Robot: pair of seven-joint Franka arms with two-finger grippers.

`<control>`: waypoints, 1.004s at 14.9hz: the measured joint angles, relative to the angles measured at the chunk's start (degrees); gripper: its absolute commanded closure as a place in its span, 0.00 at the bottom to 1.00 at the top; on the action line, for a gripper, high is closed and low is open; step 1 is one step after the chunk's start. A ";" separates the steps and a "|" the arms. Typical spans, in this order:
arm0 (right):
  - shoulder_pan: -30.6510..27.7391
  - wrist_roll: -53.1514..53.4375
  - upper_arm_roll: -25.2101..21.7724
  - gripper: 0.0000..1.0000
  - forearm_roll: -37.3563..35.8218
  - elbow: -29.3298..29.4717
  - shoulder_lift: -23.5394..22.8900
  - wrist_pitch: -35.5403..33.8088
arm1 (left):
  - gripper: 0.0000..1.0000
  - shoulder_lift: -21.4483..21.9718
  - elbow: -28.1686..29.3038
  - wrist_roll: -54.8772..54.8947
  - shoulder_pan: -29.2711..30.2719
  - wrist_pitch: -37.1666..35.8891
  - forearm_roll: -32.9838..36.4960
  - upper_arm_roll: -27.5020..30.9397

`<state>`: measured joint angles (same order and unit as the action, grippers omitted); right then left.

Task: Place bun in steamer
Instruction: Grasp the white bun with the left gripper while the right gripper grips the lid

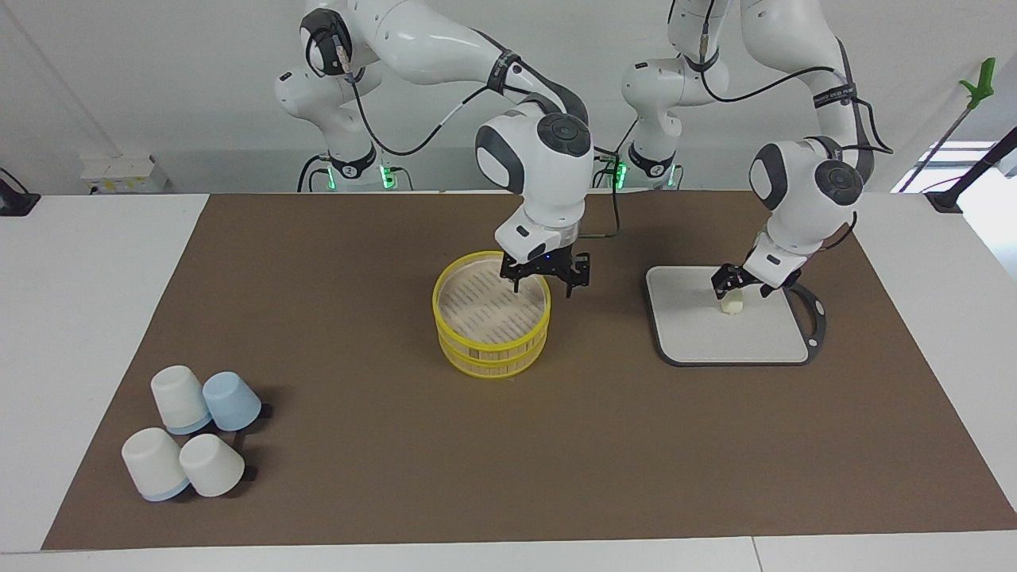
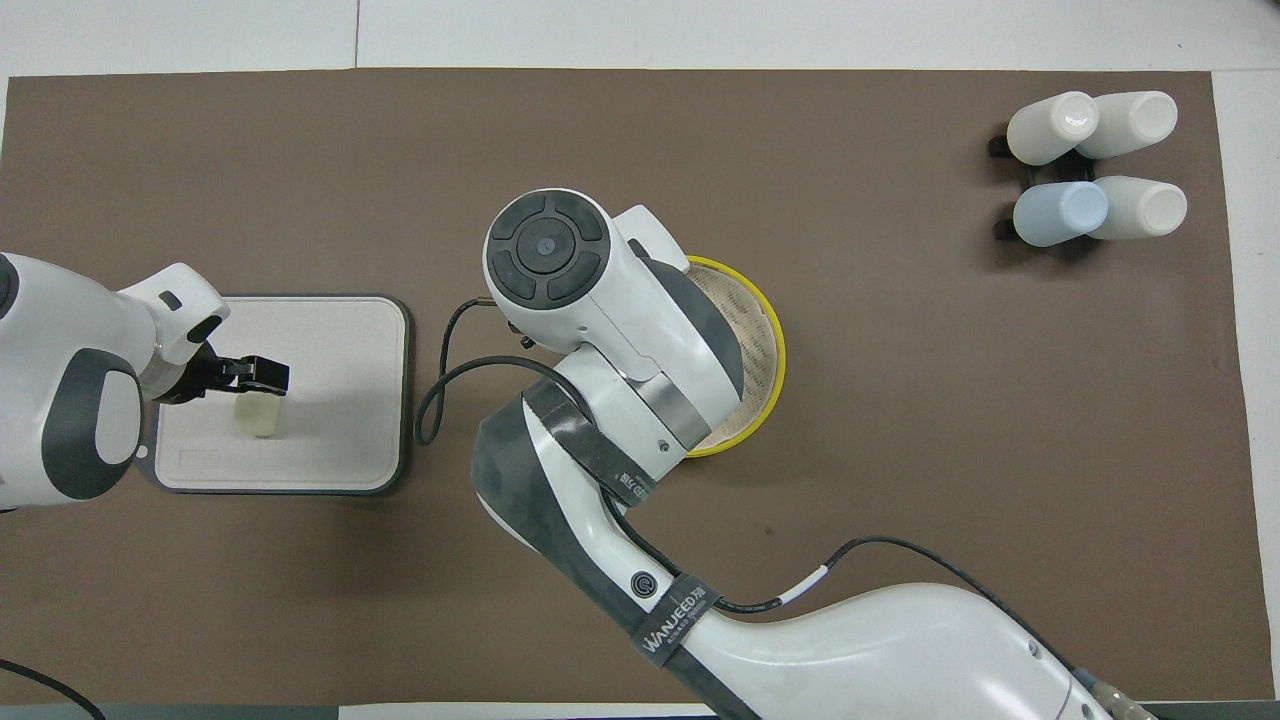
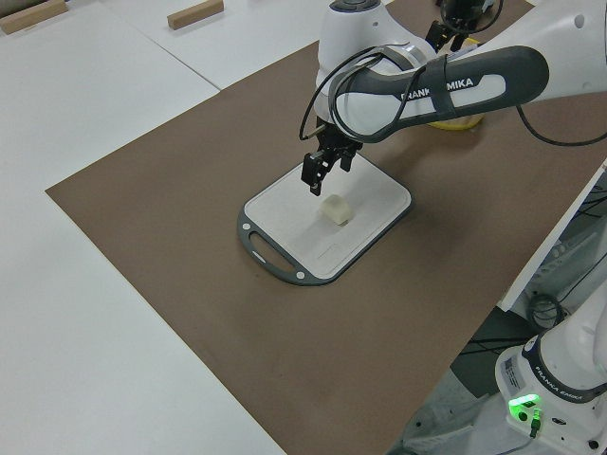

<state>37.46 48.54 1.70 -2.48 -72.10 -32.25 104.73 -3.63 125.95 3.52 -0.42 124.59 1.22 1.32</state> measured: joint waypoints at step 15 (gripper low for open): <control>1.91 0.00 0.76 0.48 0.04 -8.57 1.49 5.89 | 0.12 -1.74 4.03 0.00 0.02 4.07 0.00 0.01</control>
<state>39.37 48.53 2.46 -2.44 -80.68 -30.76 110.62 -5.37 129.98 3.52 -0.40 128.67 1.22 1.33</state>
